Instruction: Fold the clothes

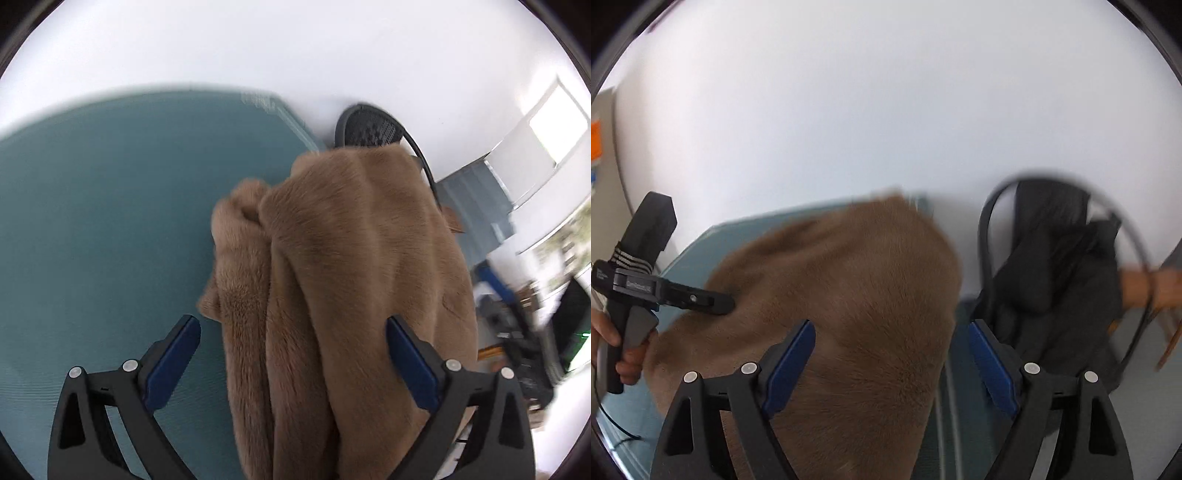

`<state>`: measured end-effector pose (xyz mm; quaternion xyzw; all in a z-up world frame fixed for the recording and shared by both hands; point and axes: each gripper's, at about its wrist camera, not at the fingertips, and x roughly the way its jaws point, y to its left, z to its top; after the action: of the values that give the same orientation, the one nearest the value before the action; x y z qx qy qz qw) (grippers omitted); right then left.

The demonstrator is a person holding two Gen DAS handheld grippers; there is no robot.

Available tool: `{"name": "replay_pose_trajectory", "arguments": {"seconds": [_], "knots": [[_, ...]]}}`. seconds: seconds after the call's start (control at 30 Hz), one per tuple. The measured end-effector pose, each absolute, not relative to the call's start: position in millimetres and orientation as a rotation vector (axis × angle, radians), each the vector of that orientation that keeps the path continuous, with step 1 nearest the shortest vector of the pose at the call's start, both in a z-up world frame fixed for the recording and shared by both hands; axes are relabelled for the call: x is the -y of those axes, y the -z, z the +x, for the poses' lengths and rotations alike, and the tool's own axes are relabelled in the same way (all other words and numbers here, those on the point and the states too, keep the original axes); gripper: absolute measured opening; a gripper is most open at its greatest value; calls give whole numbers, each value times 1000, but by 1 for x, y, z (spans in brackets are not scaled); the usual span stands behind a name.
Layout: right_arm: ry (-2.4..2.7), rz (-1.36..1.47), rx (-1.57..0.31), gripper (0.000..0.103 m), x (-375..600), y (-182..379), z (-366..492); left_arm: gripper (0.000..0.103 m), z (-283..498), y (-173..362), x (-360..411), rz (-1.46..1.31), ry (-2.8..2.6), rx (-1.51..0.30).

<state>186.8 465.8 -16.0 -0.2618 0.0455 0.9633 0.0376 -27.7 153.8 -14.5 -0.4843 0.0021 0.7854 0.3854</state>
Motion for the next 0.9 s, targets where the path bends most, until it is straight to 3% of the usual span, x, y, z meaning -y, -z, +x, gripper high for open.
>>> {"name": "replay_pose_trajectory", "arguments": {"seconds": [0.17,0.3,0.4,0.67,0.9], "knots": [[-3099,-783,-77,86,-490,7,212,101,19,-19,-144,-1046,-2013,-92],[-3077,-1005,-30,86,-486,54,209,101,39,-5,-180,-1003,-2053,-307],[-3046,-1067,-81,87,-494,63,210,101,26,11,-187,-1077,-2056,-360],[-3004,-1096,41,89,-450,64,224,102,15,25,-162,-1113,-2042,-253],[-3035,-992,-89,89,-474,19,220,102,52,6,-77,-1032,-2138,-159]]}}
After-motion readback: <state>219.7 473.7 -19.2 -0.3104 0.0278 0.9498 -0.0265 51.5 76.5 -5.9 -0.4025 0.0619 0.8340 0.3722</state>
